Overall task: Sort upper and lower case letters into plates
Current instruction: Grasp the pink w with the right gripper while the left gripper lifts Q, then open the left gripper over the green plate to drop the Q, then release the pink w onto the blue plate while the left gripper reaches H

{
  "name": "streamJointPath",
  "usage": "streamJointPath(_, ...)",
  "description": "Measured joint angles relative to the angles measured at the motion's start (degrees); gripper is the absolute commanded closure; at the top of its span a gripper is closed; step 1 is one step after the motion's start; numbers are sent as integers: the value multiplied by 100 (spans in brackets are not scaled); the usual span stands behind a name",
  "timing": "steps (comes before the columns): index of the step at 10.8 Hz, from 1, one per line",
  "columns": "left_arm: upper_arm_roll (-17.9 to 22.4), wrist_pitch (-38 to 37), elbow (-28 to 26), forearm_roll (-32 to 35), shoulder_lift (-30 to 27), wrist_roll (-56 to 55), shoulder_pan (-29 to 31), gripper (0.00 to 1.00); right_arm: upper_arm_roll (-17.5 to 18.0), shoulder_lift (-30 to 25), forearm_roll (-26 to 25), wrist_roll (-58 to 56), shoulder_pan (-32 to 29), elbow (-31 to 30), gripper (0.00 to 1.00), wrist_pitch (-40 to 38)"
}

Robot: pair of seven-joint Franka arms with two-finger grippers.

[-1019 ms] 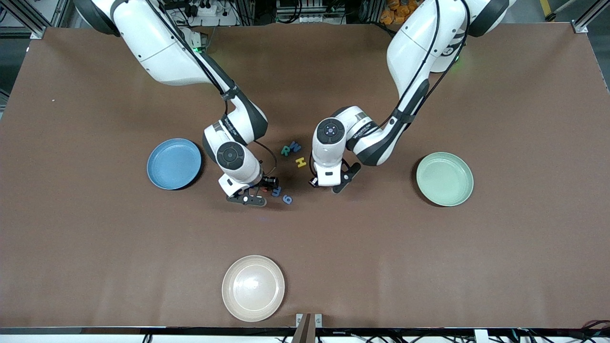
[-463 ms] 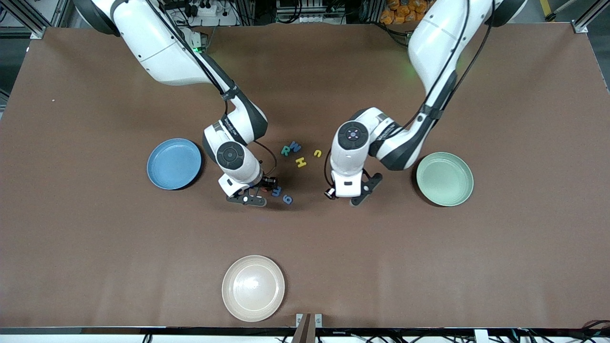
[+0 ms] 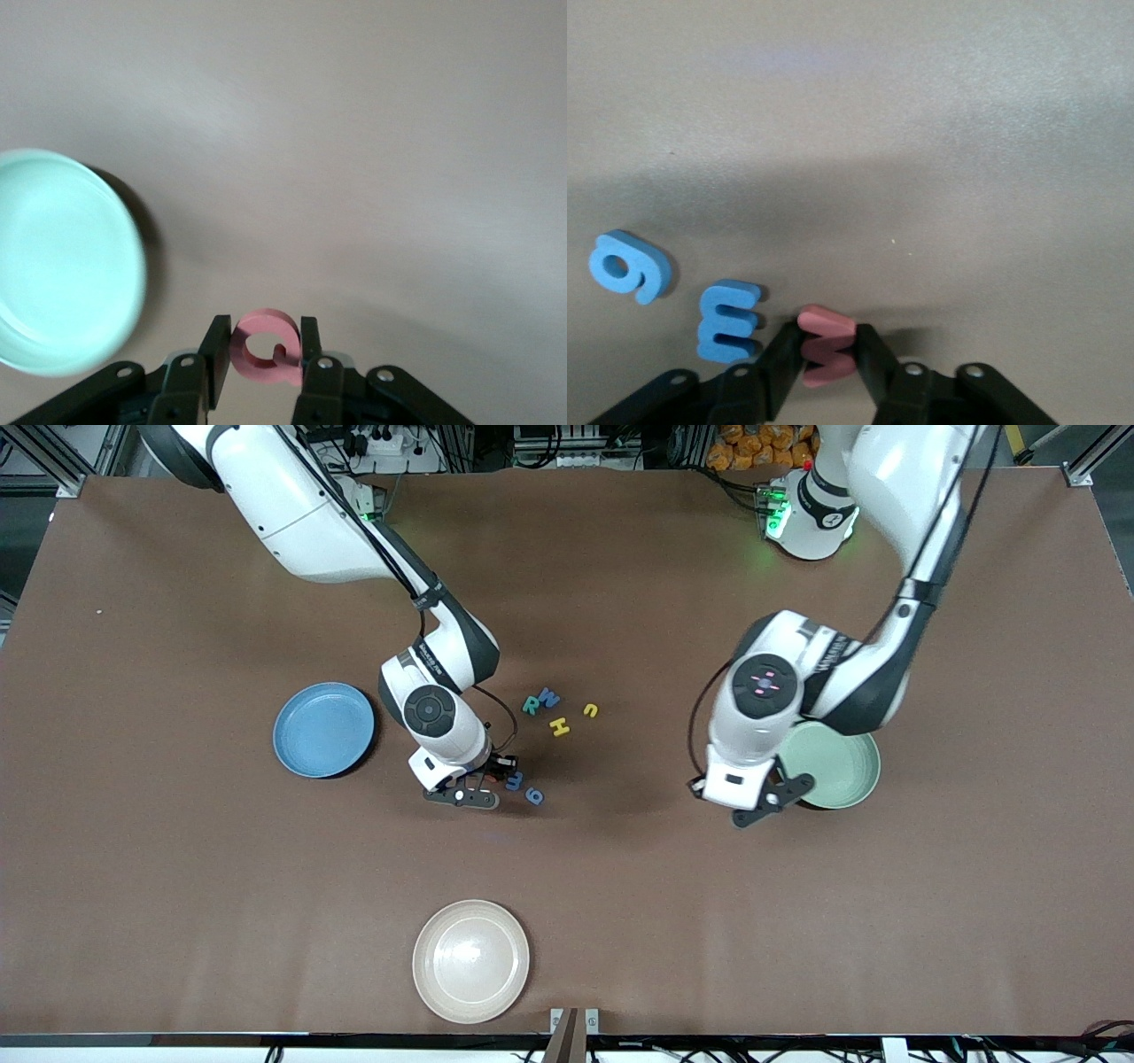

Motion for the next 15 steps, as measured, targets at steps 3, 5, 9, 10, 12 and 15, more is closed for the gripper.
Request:
streamJointPath(3,-22,3,-602,-164,-162,1623,802,100,-3,-27,-20,0,4,0,97,-30)
streamJointPath(5,-25,11,-902,-315,-157,2651,1359,100,7,-39,-160,0,22,3,100,-40)
streamJointPath(9,-40,48,-1184,-651,-15,3696,1995,9,-22,-157,-220,0,35,128,100,-453)
streamJointPath(10,-85,48,-1193,-652,-6,3696,1971,0,-47,-298,-220,0,16,163,100,-698)
streamJointPath(12,-207,45,-1201,-653,-12,3693,1938,0,-84,-586,-221,-30,-167,167,100,-1080)
streamJointPath(15,-594,41,-1198,-662,-82,3531,1938,0,-101,-907,-227,-762,-791,138,100,-1800)
